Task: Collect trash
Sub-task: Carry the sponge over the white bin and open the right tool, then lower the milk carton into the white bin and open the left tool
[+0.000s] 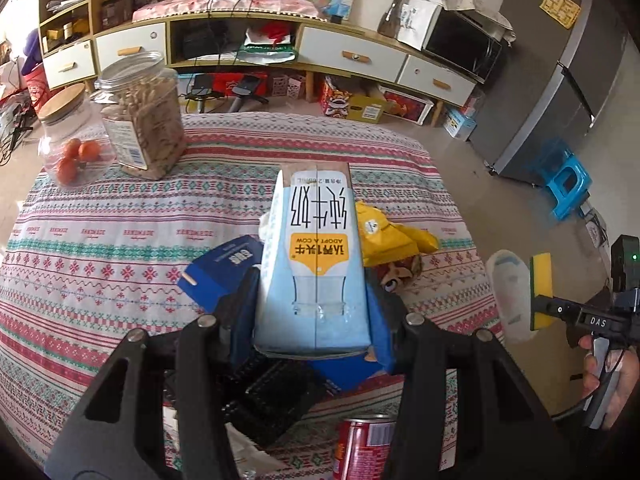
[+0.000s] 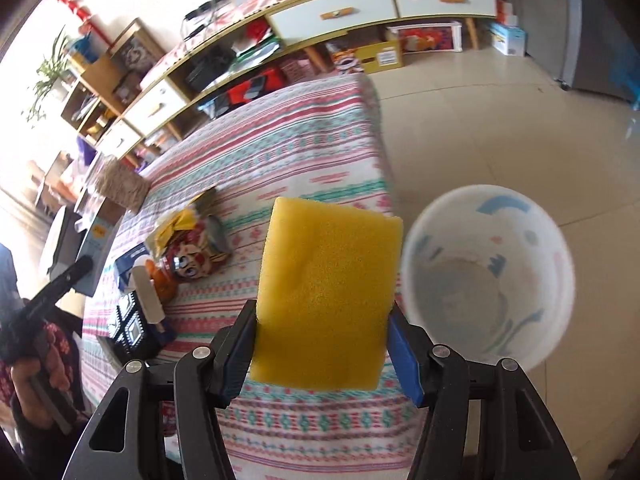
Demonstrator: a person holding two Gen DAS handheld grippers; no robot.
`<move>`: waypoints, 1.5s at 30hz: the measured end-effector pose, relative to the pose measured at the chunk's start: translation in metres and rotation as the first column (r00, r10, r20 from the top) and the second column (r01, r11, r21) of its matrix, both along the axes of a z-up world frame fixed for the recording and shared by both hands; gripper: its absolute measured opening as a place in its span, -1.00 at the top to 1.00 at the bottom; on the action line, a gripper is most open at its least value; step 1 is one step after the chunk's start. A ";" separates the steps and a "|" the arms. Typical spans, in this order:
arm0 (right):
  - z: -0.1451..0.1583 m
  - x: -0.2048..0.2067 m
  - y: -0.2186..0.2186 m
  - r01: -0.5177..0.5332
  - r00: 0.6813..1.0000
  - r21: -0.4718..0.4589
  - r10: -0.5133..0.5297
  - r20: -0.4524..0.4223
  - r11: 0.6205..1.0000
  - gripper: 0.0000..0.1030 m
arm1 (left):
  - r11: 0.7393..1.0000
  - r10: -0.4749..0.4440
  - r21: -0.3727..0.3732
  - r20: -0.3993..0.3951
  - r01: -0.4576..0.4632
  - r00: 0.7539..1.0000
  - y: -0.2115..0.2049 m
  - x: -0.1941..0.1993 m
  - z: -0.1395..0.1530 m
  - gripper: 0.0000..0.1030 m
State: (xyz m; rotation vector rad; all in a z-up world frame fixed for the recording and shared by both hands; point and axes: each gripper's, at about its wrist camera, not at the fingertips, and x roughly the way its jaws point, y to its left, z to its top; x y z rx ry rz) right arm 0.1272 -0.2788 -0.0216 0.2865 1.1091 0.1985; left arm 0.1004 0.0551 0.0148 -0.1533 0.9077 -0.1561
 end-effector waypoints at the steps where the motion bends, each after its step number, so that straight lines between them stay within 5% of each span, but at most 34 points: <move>1: 0.000 -0.001 -0.006 0.010 1.000 -0.001 -0.010 -0.001 1.000 -0.20 | 1.000 -0.013 0.005 0.002 0.013 1.000 -0.008 0.000 -0.001 0.01; 20: -0.045 -0.001 -0.129 0.237 0.962 -0.031 -0.239 -0.130 0.971 -0.20 | 0.968 -0.253 -0.004 -0.007 0.253 0.968 -0.169 0.010 -0.019 0.01; 27: -0.052 -0.005 -0.141 0.249 0.957 -0.022 -0.249 -0.149 0.968 -0.25 | 0.943 -0.332 0.019 -0.012 0.332 0.943 -0.221 0.012 -0.027 0.01; 31: -0.051 -0.006 -0.145 0.261 0.954 -0.008 -0.259 -0.152 0.965 -0.51 | 0.930 -0.367 0.028 -0.019 0.367 0.930 -0.241 0.015 -0.035 0.01; 45: -0.039 -0.038 -0.162 0.321 0.937 0.004 -0.317 -0.148 0.947 -0.59 | 0.881 -0.471 0.016 -0.051 0.472 0.881 -0.292 0.020 -0.053 0.00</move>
